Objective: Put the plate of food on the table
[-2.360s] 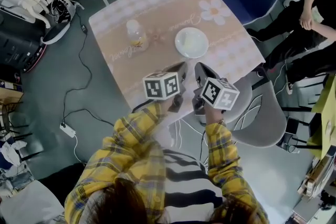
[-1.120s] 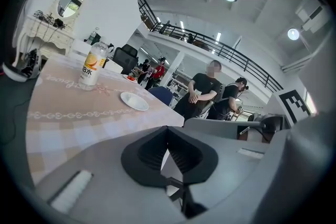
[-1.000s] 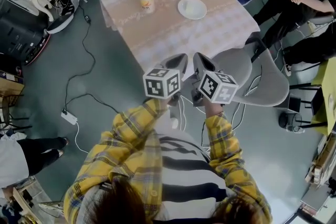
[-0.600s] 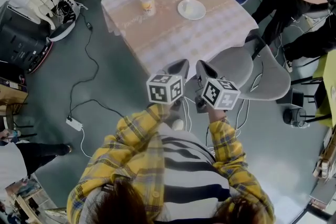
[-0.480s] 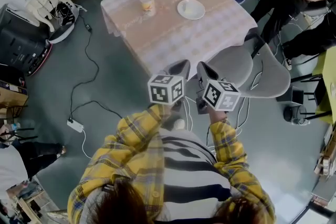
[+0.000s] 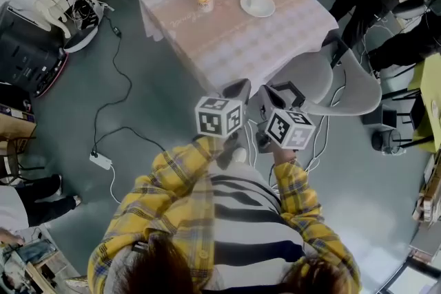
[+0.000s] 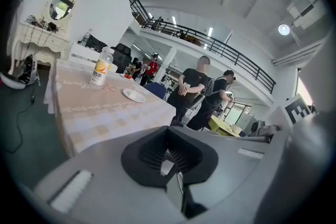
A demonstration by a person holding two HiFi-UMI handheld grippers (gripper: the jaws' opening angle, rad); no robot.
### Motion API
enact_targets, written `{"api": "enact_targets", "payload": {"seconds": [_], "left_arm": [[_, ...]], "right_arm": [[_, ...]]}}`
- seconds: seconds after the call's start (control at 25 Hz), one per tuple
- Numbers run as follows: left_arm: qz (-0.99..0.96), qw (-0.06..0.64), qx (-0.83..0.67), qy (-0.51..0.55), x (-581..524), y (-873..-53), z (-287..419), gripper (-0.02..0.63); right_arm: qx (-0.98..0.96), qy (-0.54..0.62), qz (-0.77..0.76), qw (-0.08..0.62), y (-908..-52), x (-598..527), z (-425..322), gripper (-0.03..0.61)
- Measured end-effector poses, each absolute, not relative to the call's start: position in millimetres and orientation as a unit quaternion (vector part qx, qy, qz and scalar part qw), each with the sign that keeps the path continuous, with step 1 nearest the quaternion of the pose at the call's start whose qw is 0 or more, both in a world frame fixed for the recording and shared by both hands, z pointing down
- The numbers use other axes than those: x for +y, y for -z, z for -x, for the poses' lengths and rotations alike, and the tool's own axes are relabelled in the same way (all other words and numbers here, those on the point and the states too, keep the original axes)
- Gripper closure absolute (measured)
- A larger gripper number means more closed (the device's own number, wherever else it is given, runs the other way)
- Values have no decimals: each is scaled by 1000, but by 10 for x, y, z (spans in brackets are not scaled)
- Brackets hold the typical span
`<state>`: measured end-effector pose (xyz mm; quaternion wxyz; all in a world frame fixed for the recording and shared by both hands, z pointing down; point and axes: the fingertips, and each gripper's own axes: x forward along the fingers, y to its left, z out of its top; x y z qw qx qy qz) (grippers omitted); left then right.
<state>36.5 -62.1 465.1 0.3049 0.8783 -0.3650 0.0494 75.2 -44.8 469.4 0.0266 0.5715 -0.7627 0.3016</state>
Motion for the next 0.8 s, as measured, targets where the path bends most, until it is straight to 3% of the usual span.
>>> {"api": "enact_targets", "payload": {"seconds": [0.8], "left_arm": [[-885, 301, -354, -37, -32, -4563, 40, 617]], "right_arm": [[-753, -284, -593, 16, -4520, 164, -364, 581]]}}
